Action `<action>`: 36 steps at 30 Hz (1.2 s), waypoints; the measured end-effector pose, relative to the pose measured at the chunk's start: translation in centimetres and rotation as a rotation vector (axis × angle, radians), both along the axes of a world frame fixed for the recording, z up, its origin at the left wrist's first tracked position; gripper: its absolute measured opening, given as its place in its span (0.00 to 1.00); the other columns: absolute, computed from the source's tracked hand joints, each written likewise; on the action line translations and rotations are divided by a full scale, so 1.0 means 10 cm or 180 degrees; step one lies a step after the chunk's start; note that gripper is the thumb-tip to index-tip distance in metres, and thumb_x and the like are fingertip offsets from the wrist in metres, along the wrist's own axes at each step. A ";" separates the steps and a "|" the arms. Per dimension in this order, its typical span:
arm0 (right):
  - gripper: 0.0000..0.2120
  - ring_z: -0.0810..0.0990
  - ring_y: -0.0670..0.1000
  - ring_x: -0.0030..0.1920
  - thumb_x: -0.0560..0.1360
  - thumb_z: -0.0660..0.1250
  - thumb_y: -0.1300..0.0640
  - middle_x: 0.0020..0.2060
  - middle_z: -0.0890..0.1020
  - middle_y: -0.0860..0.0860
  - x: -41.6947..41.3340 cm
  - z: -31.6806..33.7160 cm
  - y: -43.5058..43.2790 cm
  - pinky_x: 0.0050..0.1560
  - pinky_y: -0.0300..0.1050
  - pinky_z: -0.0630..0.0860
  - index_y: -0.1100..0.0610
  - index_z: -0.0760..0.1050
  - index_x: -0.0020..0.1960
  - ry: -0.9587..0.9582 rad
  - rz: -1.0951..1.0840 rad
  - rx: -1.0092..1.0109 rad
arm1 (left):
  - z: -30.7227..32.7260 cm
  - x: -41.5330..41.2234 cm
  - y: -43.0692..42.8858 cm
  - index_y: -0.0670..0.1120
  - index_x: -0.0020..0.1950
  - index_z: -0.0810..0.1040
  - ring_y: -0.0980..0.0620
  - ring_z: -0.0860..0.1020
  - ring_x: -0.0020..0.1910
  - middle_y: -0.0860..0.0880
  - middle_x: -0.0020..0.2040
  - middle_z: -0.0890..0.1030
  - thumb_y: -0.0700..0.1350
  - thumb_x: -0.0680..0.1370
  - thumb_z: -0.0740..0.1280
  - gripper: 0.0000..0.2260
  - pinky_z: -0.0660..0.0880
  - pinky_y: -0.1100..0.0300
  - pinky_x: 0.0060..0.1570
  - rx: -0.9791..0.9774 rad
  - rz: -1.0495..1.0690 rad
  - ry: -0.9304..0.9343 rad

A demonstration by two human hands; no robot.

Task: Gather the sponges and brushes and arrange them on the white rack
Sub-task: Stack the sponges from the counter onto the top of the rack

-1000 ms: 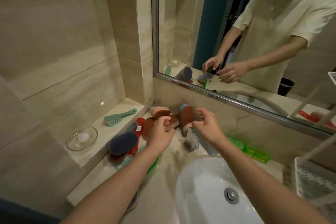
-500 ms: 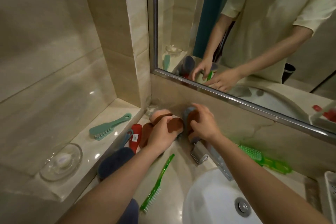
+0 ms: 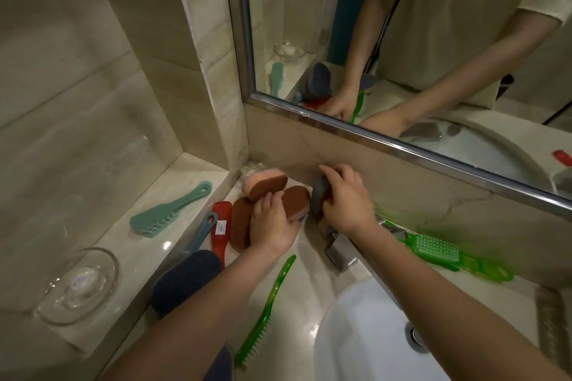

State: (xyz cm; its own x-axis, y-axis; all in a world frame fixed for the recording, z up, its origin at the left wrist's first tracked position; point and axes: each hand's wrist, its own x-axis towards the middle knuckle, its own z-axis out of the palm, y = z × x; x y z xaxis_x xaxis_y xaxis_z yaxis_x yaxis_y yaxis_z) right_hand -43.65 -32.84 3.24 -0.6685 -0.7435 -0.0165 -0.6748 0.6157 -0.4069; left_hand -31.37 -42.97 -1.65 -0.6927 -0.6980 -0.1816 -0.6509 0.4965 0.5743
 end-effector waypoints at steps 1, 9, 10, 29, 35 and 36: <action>0.33 0.65 0.58 0.66 0.70 0.63 0.63 0.66 0.68 0.55 0.01 0.00 0.00 0.65 0.51 0.67 0.54 0.64 0.75 0.0029 -0.0019 -0.0008 | 0.00 0.00 0.00 0.48 0.75 0.61 0.45 0.61 0.73 0.46 0.73 0.66 0.51 0.76 0.67 0.30 0.62 0.49 0.71 -0.0049 -0.0004 -0.0047; 0.25 0.66 0.56 0.62 0.70 0.64 0.60 0.62 0.72 0.52 0.01 -0.01 0.03 0.60 0.50 0.70 0.53 0.73 0.67 -0.0007 -0.0188 -0.0147 | 0.01 0.03 0.06 0.51 0.76 0.57 0.43 0.65 0.67 0.44 0.68 0.62 0.51 0.75 0.69 0.33 0.68 0.51 0.65 0.0020 0.0102 -0.0244; 0.25 0.66 0.56 0.62 0.70 0.64 0.60 0.61 0.74 0.52 0.01 0.00 0.03 0.59 0.50 0.70 0.52 0.73 0.67 -0.0042 -0.0198 -0.0177 | 0.02 0.03 0.07 0.51 0.76 0.57 0.43 0.68 0.66 0.44 0.68 0.62 0.50 0.75 0.69 0.33 0.69 0.51 0.64 0.0038 0.0156 -0.0214; 0.23 0.72 0.50 0.60 0.79 0.62 0.56 0.55 0.69 0.49 0.32 0.36 0.19 0.65 0.37 0.63 0.54 0.67 0.73 -0.0968 -0.0719 -0.1631 | 0.50 0.31 0.18 0.55 0.74 0.54 0.43 0.70 0.65 0.46 0.71 0.62 0.69 0.71 0.62 0.37 0.74 0.46 0.60 0.0271 0.0792 0.0651; 0.19 0.71 0.51 0.67 0.83 0.57 0.55 0.65 0.74 0.54 0.47 0.56 0.51 0.65 0.38 0.63 0.55 0.68 0.73 -0.1089 -0.0876 -0.1933 | 0.91 0.36 0.45 0.52 0.69 0.64 0.47 0.72 0.59 0.46 0.68 0.68 0.60 0.69 0.60 0.30 0.70 0.51 0.59 0.1269 0.1117 0.1396; 0.18 0.71 0.51 0.66 0.82 0.57 0.56 0.65 0.74 0.54 0.50 0.60 0.58 0.64 0.35 0.64 0.57 0.70 0.71 -0.1205 -0.0984 -0.2081 | 0.98 0.36 0.54 0.51 0.67 0.67 0.47 0.73 0.58 0.47 0.66 0.69 0.58 0.69 0.60 0.27 0.73 0.48 0.60 0.1425 0.1020 0.1588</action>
State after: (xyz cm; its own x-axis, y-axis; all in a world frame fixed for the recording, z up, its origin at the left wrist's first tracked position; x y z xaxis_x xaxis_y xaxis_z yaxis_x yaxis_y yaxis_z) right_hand -38.64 -27.09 9.23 -0.8811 -0.4640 0.0909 -0.2581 0.3108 -0.9148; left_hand -27.76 -37.60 8.19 -0.5421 -0.8129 -0.2131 -0.3333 -0.0248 0.9425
